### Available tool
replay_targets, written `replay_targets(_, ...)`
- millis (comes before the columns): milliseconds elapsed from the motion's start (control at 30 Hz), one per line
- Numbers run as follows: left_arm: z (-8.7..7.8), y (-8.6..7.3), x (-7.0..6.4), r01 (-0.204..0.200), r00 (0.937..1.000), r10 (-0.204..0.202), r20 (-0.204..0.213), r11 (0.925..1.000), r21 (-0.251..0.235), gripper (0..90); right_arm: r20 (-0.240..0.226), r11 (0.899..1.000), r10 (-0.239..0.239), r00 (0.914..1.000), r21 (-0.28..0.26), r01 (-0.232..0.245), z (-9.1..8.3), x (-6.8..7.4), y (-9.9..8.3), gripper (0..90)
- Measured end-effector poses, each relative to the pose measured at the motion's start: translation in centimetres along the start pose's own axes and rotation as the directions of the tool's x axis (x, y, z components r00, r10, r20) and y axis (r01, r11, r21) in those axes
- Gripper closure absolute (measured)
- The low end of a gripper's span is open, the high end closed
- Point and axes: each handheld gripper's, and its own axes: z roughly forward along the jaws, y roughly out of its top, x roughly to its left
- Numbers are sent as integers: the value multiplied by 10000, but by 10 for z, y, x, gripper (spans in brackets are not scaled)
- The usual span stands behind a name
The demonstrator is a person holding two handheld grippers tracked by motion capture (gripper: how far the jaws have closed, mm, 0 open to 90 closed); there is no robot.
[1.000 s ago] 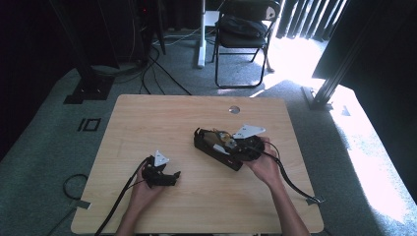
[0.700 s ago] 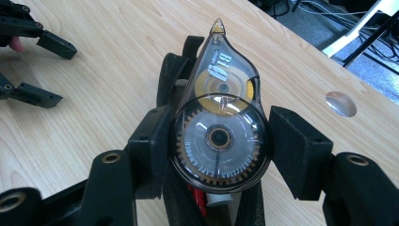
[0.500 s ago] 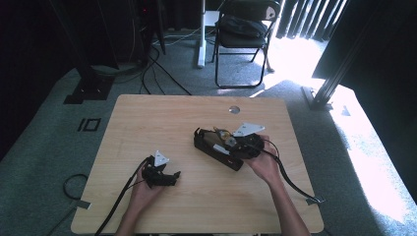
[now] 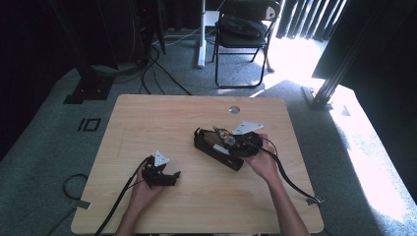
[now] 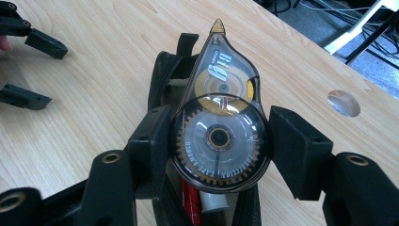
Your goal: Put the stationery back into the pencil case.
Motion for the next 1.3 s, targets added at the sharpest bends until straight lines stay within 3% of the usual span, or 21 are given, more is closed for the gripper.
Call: replay_targets(1300,0,0,0,-16,10000,16,4,10000,19,156,-306,9998,-16,9995,186,22,18,-5,-1,412)
